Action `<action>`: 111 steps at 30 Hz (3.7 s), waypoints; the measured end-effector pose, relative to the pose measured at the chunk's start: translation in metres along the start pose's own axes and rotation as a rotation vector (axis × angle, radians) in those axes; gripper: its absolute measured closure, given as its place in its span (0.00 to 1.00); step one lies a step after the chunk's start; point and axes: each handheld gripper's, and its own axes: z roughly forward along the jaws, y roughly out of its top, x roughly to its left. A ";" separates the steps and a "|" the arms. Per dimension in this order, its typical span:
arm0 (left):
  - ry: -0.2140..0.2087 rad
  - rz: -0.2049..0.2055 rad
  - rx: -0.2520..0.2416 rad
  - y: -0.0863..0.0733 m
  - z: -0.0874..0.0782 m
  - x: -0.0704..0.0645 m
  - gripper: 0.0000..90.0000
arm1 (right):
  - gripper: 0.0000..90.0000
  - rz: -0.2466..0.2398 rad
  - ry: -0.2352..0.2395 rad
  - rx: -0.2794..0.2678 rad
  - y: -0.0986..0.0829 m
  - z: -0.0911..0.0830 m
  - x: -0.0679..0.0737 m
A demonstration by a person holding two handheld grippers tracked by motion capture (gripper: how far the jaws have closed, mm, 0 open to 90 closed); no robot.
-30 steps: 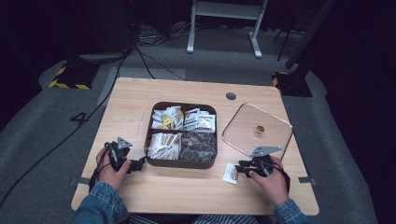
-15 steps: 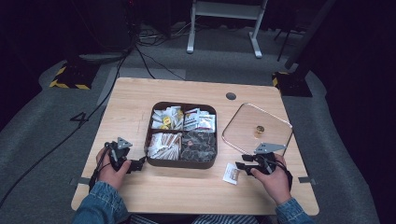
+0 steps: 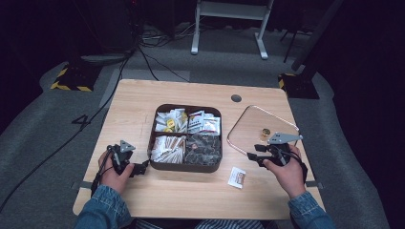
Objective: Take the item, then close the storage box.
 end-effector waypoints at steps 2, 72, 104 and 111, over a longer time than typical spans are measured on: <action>0.000 0.000 0.000 0.000 0.000 0.000 0.00 | 0.53 -0.001 -0.003 -0.004 0.002 -0.001 -0.001; -0.006 0.006 0.001 0.000 0.000 0.001 0.00 | 0.65 0.238 -0.256 0.061 -0.019 0.065 -0.126; -0.004 0.005 -0.001 0.000 0.000 0.001 0.00 | 0.65 0.157 -0.158 -0.036 0.048 0.018 -0.102; -0.004 0.006 -0.001 -0.001 -0.001 0.001 0.00 | 0.65 0.112 -0.115 -0.036 0.073 0.017 -0.084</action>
